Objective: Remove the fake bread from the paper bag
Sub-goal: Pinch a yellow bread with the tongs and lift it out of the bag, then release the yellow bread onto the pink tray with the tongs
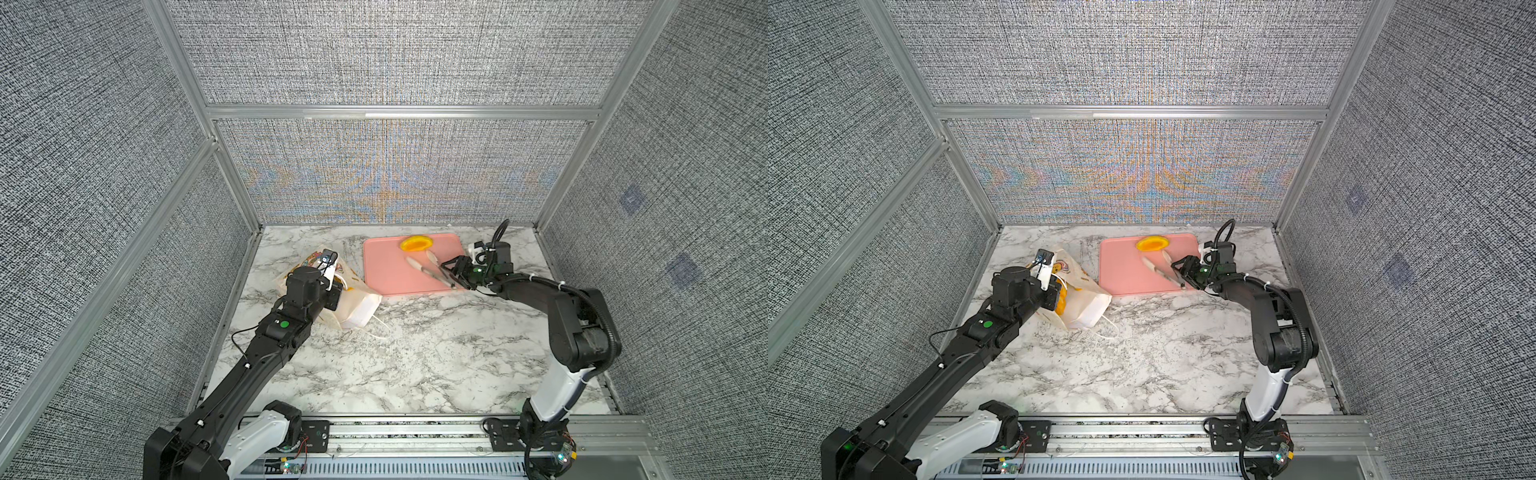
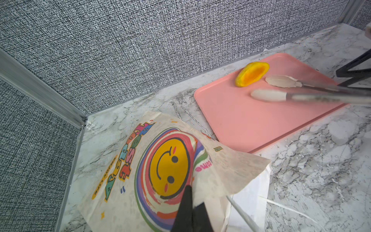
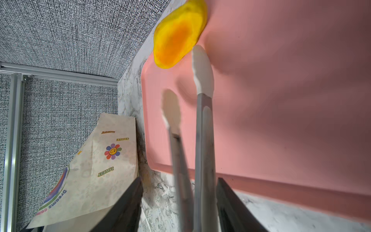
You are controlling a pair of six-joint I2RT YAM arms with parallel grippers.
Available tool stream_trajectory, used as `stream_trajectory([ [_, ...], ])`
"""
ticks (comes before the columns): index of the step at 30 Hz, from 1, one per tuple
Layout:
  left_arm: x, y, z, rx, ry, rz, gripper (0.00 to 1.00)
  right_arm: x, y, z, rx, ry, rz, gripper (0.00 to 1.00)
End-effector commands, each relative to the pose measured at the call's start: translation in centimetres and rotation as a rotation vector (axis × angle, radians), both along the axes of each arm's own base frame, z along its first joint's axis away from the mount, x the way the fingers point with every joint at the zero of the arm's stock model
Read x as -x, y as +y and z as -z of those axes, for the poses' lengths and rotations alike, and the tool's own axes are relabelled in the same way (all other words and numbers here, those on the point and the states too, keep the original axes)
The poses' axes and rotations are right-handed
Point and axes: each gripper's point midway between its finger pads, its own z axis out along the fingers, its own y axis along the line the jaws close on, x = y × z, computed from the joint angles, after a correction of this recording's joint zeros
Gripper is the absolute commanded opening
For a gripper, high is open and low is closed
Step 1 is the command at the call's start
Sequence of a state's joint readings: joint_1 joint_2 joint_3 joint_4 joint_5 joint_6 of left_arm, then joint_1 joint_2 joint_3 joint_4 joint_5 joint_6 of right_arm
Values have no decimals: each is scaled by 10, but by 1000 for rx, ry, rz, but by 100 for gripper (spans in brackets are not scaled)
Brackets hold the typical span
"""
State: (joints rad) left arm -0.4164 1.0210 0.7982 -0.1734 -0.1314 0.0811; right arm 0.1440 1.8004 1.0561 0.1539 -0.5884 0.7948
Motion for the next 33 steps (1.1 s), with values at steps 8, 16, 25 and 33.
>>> stream_trajectory([
  [8,4,2,8,-2,12,-1,0,27,-9,10,127,48,-67,61],
  [16,7,3,9,9,5,-4,0,48,15,22,431,-17,-384,87],
  [25,9,2,15,19,22,-1,0,56,11,53,841,-98,-535,91],
  [33,11,4,15,18,17,-3,0,46,4,64,915,-131,-551,91],
])
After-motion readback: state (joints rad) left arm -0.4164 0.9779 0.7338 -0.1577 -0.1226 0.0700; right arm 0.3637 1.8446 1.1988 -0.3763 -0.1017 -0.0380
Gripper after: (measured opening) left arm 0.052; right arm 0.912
